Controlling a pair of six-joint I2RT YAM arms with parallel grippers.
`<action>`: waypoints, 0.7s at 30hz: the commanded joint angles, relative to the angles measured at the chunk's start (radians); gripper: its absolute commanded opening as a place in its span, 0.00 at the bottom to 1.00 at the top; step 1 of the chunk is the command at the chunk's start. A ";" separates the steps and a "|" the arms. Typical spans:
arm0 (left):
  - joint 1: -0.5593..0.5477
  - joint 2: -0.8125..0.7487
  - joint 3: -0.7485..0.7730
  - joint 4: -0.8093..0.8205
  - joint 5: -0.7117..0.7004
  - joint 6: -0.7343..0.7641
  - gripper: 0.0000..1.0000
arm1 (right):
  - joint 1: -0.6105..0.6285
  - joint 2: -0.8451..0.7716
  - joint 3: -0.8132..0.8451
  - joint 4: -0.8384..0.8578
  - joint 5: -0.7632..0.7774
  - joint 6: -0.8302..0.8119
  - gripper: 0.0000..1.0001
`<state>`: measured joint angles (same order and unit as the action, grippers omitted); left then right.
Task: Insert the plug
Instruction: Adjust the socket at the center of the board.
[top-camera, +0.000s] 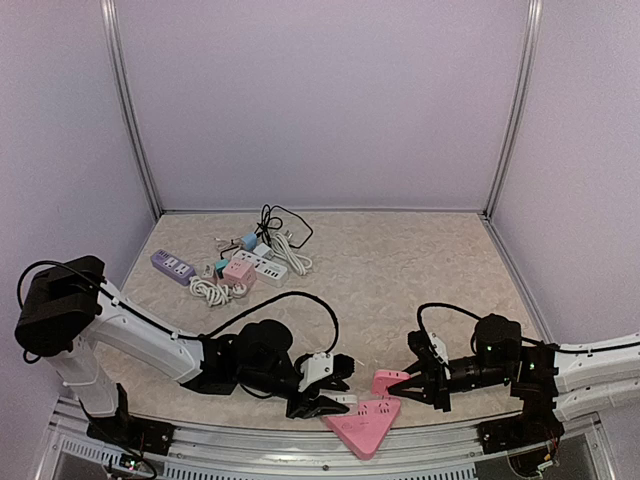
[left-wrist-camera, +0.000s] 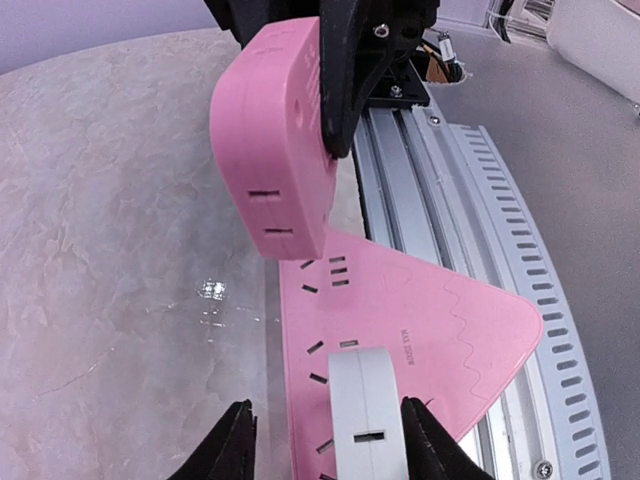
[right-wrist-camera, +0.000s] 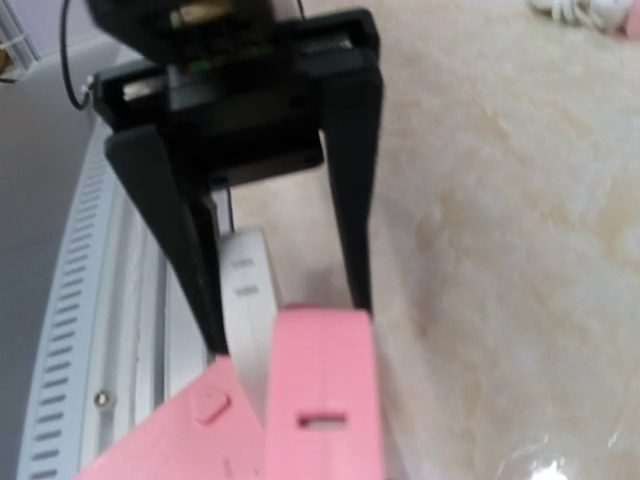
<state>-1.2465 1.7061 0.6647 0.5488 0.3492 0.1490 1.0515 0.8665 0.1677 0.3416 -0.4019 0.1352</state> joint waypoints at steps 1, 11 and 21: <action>-0.004 -0.005 0.029 -0.095 -0.004 0.020 0.42 | -0.006 0.003 -0.015 -0.027 0.022 0.031 0.00; 0.004 -0.051 -0.027 -0.171 -0.015 0.131 0.00 | -0.004 0.087 -0.029 0.057 -0.005 0.079 0.00; 0.077 -0.097 -0.062 -0.220 0.114 0.225 0.00 | 0.031 0.234 0.031 0.175 -0.044 0.030 0.00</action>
<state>-1.1870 1.6154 0.6239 0.3752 0.4023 0.3260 1.0718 1.0786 0.1661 0.4507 -0.4084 0.1852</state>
